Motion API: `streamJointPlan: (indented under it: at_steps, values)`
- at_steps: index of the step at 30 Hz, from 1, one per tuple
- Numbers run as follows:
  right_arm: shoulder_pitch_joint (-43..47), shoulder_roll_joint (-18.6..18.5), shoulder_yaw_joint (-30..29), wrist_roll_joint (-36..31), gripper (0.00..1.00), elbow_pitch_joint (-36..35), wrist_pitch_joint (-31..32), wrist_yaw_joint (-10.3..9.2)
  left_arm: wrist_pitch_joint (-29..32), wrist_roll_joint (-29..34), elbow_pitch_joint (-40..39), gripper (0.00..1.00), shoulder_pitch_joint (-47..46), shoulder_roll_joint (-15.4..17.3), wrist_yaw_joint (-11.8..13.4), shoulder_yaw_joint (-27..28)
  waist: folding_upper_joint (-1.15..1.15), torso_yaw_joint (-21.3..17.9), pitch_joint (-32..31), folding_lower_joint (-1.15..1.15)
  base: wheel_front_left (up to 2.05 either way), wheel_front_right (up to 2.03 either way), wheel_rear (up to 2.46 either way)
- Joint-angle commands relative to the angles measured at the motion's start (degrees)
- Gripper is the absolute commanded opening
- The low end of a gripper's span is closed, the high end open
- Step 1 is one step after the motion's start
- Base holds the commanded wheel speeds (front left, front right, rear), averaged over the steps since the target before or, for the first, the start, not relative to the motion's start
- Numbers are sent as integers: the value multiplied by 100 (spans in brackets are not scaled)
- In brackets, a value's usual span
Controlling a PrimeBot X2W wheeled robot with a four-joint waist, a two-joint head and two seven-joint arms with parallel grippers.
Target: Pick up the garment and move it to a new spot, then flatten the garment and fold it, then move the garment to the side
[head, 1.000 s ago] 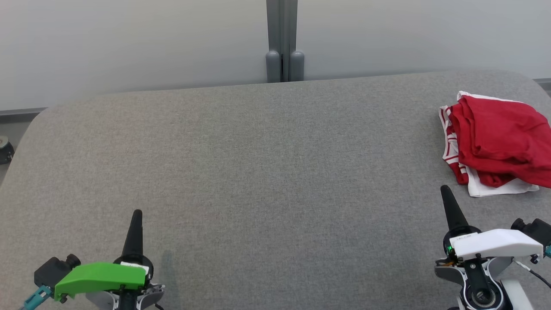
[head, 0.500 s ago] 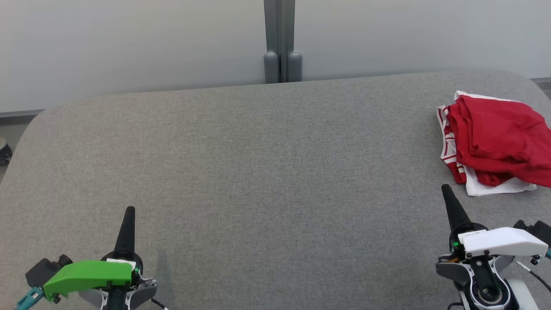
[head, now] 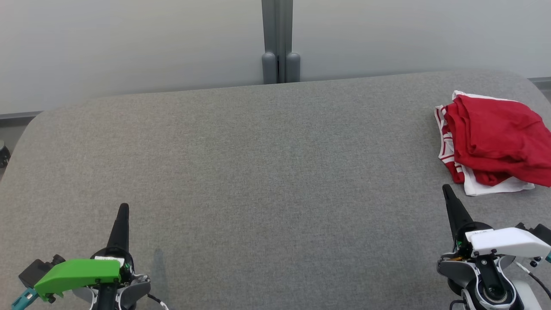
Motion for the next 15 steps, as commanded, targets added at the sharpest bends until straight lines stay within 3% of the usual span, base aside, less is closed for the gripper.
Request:
streamJointPlan:
  at_steps: [1, 15]
  values:
    - [-100, -21, -22, 136, 0, -1, 45, 4, 42, -106, -36, 0, -119, 20, -23, 51, 0, -3, -1, 0, 0, 0, 0]
    - [-115, -12, -99, 723, 0, 44, 216, 4, 216, -590, -35, 0, -148, 4, -29, 211, 0, -37, -13, 0, 0, 0, 0]
